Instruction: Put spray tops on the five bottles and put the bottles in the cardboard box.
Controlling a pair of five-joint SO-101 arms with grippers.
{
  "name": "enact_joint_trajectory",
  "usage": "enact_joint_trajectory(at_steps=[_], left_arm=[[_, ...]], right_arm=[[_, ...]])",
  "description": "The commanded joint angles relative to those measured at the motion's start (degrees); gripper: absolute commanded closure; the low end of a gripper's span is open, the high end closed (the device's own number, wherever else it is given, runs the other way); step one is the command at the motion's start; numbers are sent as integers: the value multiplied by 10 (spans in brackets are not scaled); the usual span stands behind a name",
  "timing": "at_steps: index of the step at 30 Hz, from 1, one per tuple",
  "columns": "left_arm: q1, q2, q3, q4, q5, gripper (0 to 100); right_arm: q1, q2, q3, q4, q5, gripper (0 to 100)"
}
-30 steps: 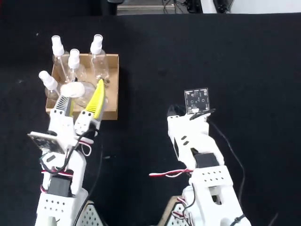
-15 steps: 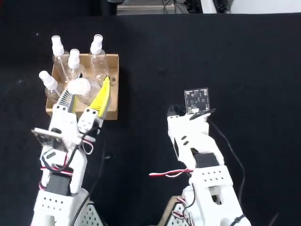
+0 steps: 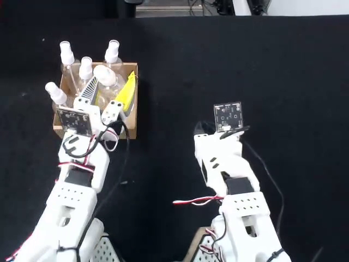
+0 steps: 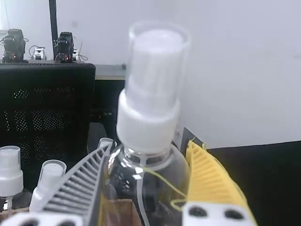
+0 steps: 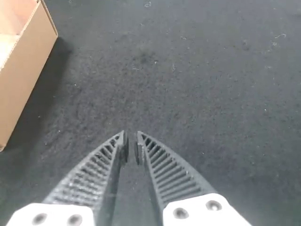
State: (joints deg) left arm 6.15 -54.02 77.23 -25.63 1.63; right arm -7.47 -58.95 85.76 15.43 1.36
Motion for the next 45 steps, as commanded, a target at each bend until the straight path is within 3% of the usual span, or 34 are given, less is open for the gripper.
enact_joint_trajectory(at_steps=[1,19,45], left_arm=[[-14,79,-19,-89,-4,970],[-32,382,-72,-265,-8,970],[-32,421,-50,-265,-4,970]], right_arm=[[7,-15,-6,-15,0,987],[7,-15,-8,-15,0,987],[7,-15,-8,-15,0,987]])
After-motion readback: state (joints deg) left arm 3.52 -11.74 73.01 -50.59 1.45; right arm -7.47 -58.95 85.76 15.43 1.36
